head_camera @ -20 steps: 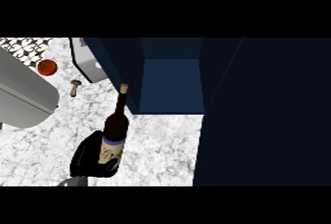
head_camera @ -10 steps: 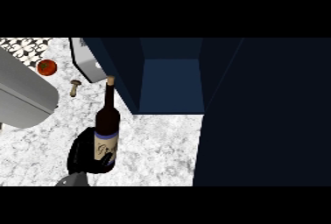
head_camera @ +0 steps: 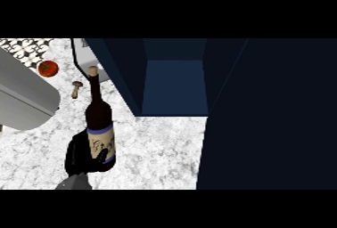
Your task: Pick up the wine, place it into the cabinet and close the cabinet
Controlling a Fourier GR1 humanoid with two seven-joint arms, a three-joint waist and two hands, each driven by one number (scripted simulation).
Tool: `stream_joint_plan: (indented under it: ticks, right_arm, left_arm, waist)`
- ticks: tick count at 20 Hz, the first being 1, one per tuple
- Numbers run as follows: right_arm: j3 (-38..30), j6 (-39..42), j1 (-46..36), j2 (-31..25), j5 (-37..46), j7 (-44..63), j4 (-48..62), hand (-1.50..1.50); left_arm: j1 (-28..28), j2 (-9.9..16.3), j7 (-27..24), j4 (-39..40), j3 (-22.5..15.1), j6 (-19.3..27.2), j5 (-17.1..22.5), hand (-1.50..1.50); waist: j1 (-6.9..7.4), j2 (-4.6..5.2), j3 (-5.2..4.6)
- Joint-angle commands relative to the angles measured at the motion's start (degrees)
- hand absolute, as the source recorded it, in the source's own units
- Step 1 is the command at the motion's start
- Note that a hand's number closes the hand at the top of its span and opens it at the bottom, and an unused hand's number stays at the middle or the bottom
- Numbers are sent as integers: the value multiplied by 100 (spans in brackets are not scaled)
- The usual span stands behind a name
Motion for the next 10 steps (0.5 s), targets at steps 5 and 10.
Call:
stream_joint_plan:
  ticks: [5, 10]
  right_arm:
    - [-249, 129, 399, -59, -547, 58, -532, -150]
    - [-252, -96, -412, -39, -425, 293, -77, -150]
  left_arm:
    - [344, -33, 481, -1218, -835, 346, 9, 150]
    - [550, -131, 222, -1473, -2239, 1325, 468, 150]
  waist:
    - [0, -9, 6]
    - [2, 2, -1]
